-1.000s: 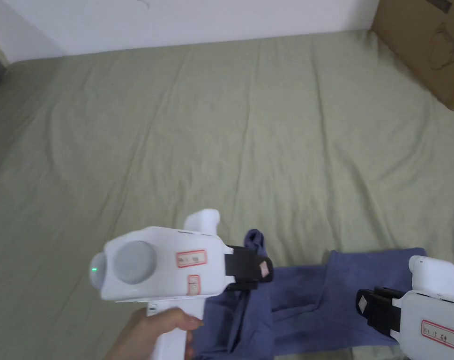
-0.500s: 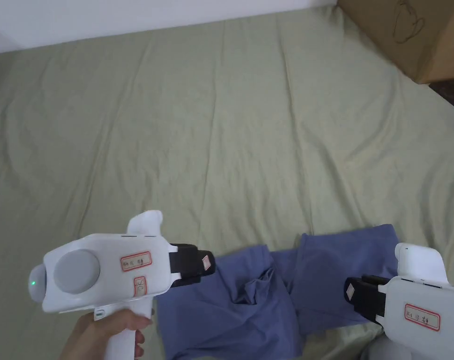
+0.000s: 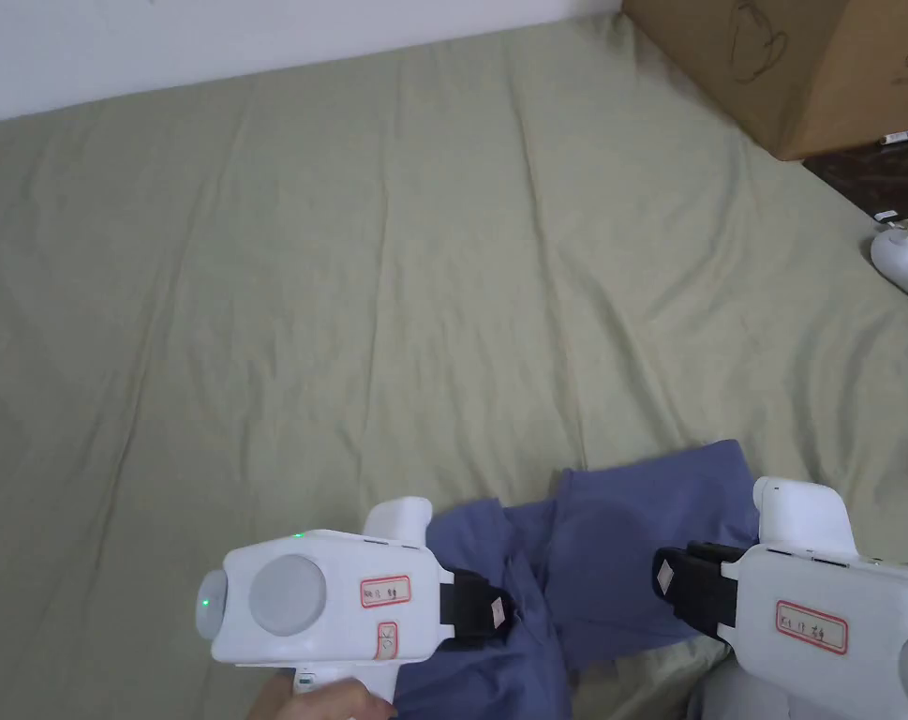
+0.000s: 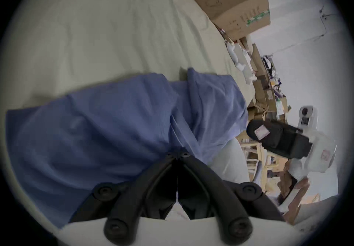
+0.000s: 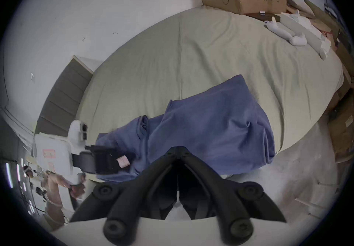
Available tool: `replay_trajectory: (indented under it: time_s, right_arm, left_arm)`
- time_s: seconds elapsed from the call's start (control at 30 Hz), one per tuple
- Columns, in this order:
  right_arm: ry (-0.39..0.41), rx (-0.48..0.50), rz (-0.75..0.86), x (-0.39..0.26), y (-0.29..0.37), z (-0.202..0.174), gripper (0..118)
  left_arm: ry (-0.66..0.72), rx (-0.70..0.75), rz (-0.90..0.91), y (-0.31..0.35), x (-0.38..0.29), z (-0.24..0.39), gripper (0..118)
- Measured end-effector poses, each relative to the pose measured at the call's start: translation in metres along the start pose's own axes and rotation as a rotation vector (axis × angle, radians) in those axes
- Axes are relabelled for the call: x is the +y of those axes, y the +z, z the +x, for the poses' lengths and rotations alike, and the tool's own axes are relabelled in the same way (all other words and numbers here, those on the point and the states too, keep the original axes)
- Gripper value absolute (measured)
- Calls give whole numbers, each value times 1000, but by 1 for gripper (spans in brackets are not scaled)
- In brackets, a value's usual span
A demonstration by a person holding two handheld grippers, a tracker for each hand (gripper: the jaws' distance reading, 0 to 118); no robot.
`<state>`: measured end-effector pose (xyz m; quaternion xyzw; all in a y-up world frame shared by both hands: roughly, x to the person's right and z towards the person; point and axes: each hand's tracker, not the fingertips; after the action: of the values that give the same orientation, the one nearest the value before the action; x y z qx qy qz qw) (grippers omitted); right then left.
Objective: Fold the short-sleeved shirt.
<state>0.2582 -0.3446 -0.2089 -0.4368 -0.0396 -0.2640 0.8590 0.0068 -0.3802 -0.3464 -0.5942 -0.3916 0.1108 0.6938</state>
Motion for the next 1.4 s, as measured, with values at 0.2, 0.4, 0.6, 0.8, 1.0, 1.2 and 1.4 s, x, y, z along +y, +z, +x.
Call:
replay_trajectory:
  time_s: [0.2,0.4,0.6,0.8,1.0,1.2,1.4]
  right_arm:
    - [12,-15,11,-1,1,2,0]
    - [26,-19,-3,-4,-1,-2,0]
    - [53,-30,-4,-1,-1,-14,0]
    - [96,-28,-10,0,-5,-35,0]
    - [161,-27,-35,-1,-14,-61,0]
    - [208,-22,-69,-4,-24,-79,0]
    - [232,-32,-104,-5,-34,-83,0]
  left_arm:
    - [-28,29,-48,-8,-11,10,0]
    - [-104,-28,-78,8,-19,20,0]
    - [27,-102,157,94,-19,-21,0]
    - [176,-49,339,171,-38,-89,0]
    - [328,-129,330,169,-64,-141,115]
    - [478,-287,277,128,-60,-180,116]
    - [453,-429,266,93,-44,-189,116]
